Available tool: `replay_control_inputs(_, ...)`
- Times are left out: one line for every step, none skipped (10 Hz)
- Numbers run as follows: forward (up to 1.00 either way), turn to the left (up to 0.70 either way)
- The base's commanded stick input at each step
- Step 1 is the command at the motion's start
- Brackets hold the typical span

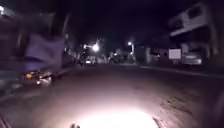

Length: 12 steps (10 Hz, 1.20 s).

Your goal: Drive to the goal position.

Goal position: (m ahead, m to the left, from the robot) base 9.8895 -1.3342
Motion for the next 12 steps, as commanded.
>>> replay_control_inputs(1.0,0.0)
replay_control_inputs(1.0,0.0)
replay_control_inputs(1.0,0.0)
replay_control_inputs(1.0,0.0)
replay_control_inputs(1.0,0.0)
replay_control_inputs(1.0,0.0)
replay_control_inputs(1.0,0.0)
replay_control_inputs(1.0,0.0)
replay_control_inputs(1.0,0.0)
replay_control_inputs(1.0,0.0)
replay_control_inputs(1.0,0.0)
replay_control_inputs(1.0,0.0)
